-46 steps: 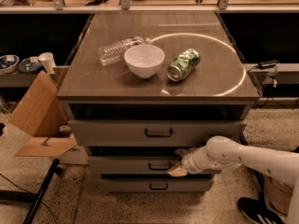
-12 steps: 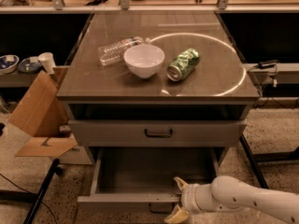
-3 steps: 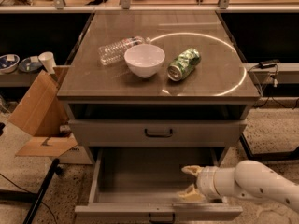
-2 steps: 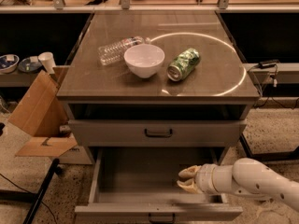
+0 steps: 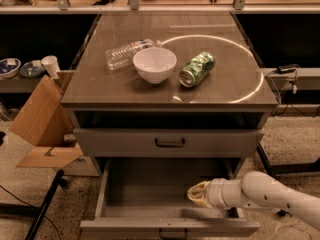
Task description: Open middle drawer
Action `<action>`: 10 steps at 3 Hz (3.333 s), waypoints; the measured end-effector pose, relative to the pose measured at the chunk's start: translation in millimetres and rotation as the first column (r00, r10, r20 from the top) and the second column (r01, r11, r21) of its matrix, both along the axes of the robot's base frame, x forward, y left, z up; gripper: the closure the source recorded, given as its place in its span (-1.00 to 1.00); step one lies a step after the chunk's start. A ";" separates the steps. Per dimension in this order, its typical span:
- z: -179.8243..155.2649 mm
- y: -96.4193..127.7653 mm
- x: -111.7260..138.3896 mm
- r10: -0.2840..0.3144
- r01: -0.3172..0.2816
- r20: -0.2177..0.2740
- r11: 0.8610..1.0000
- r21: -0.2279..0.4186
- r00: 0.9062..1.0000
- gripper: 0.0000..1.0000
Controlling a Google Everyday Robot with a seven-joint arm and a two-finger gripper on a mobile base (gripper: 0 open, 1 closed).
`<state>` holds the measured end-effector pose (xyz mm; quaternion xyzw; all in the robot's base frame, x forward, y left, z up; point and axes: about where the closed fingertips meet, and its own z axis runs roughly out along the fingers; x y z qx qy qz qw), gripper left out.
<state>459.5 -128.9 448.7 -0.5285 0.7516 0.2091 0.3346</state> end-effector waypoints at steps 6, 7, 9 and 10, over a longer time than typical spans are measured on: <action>-70.1 7.6 -63.1 0.039 -0.045 -0.157 0.998 -0.032 0.987 1.00; -70.9 7.6 -67.2 0.041 -0.047 -0.162 0.998 -0.034 0.986 1.00; -79.9 4.9 -102.8 0.049 -0.058 -0.198 0.997 -0.044 0.979 1.00; -80.5 4.3 -105.0 0.049 -0.059 -0.199 0.997 -0.044 0.979 1.00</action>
Offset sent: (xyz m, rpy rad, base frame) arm -0.0369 0.0087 -0.0748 -0.0102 0.1305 0.0365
